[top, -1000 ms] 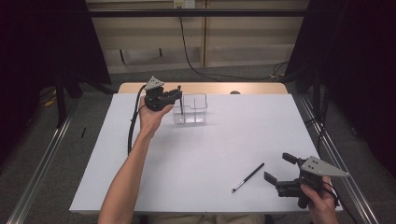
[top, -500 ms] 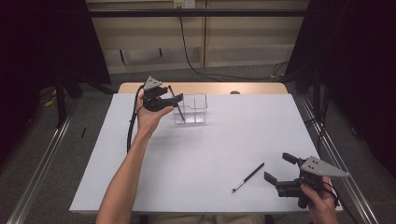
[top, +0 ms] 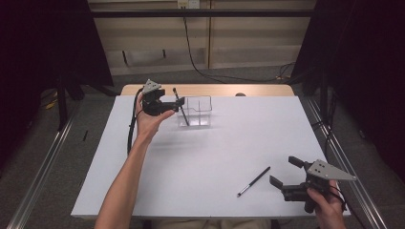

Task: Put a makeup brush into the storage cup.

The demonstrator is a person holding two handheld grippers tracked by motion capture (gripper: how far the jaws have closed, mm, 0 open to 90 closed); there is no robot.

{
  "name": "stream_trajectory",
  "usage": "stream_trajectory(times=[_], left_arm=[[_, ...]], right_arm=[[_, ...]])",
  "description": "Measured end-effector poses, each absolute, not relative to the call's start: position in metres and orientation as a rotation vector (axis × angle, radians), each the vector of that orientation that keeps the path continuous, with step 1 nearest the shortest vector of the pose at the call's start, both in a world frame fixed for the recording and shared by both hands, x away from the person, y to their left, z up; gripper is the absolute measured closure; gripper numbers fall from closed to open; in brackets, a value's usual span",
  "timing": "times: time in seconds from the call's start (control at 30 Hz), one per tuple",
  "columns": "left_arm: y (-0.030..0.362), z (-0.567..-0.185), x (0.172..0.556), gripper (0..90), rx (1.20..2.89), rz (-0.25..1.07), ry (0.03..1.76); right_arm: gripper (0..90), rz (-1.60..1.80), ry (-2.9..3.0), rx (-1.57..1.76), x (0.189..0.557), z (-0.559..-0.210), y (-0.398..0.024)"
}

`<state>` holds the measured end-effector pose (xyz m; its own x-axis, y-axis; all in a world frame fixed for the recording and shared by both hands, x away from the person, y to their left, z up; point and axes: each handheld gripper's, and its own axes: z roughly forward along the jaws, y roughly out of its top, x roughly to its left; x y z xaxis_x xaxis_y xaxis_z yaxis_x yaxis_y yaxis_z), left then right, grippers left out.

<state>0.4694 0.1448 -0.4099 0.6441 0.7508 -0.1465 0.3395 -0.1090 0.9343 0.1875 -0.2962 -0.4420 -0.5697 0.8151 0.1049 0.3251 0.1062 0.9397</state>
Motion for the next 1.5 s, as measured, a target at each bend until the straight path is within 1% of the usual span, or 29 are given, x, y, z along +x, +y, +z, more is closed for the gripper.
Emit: stream_trajectory(times=[0.27,0.47,0.77,0.87,0.97,1.13,1.23,1.33,1.5], left_arm=[[0.157,-0.404,0.457,3.0,1.711,0.453,0.889],[0.169,-0.396,0.447,2.9,1.689,0.486,0.889],[0.176,-0.396,0.432,2.2,1.684,0.483,0.875],[0.179,-0.396,0.425,2.1,1.69,0.503,0.856],[0.182,-0.394,0.418,1.7,1.708,0.575,0.845],[0.189,-0.393,0.409,1.7,1.692,0.574,0.833],[0.194,-0.391,0.4,2.1,1.7,0.61,0.825],[0.199,-0.392,0.393,2.2,1.703,0.599,0.82],[0.206,-0.393,0.379,2.4,1.707,0.616,0.824]], right_arm=[[0.0,1.467,1.948,1.106,0.188,-0.442,-0.296],[0.0,1.467,1.951,1.102,0.189,-0.442,-0.296],[0.0,1.465,1.951,1.104,0.189,-0.442,-0.296],[0.0,1.464,1.951,1.103,0.188,-0.442,-0.296],[0.0,1.464,1.945,1.108,0.188,-0.442,-0.297],[0.0,1.462,1.948,1.108,0.188,-0.442,-0.297],[0.0,1.461,1.944,1.113,0.189,-0.442,-0.297],[0.0,1.457,1.946,1.113,0.189,-0.442,-0.297],[0.0,1.458,1.947,1.115,0.189,-0.442,-0.297]])
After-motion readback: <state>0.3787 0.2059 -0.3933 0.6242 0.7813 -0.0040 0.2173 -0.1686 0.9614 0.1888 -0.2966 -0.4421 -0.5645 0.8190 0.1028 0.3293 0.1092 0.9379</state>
